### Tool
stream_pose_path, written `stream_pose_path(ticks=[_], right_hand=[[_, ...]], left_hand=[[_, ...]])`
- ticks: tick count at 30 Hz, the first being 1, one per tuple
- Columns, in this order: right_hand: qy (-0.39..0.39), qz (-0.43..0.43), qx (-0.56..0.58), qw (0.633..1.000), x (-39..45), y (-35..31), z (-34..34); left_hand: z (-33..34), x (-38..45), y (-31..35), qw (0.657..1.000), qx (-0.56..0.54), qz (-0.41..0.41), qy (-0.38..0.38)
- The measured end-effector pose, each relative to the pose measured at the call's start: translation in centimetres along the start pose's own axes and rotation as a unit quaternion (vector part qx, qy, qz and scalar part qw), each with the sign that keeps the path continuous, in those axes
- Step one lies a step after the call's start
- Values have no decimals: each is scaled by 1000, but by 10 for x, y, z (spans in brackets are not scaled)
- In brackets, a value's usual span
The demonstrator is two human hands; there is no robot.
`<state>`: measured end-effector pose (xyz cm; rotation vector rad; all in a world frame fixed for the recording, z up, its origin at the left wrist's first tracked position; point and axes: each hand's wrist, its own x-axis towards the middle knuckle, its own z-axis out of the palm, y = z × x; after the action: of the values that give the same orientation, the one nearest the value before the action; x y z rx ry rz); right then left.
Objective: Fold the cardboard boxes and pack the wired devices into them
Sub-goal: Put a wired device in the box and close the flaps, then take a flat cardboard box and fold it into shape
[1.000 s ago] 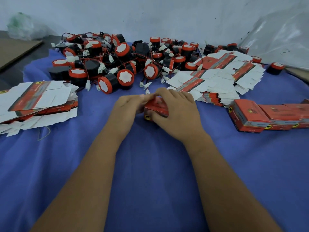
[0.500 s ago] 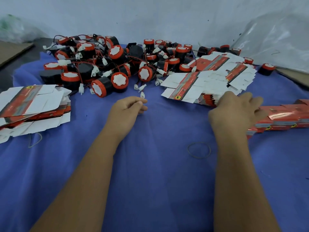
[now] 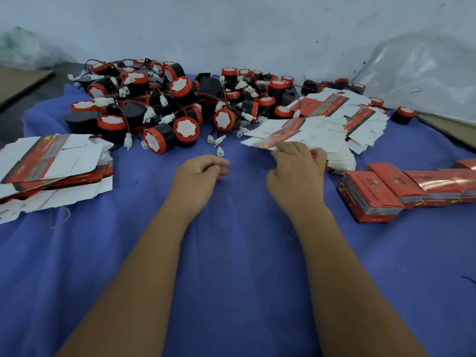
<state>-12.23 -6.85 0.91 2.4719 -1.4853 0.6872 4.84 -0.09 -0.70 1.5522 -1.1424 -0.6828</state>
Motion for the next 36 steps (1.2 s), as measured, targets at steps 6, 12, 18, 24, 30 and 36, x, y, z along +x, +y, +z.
stream_pose_path(ticks=[6,12,18,24,30,36], right_hand=[[-22,-202,321,925,-8,-49,0],[-22,-136,204,969,-5,-45,14],[-73,-75,311,945,-2,-23,17],[-83,-54,343,934,-5,-26,15],[-2,70,350,934,-2,-25,16],[31,233,599,765,3,-24,3]], left_hand=[[-3,3,4,987,-151,-22,48],[-9,9,-2,981,-132,-1,141],[-12,9,-1,961,-202,-25,190],[-13,6,5,940,-265,-29,212],[-4,-3,5,983,-97,155,17],[2,0,-5,960,164,228,-21]])
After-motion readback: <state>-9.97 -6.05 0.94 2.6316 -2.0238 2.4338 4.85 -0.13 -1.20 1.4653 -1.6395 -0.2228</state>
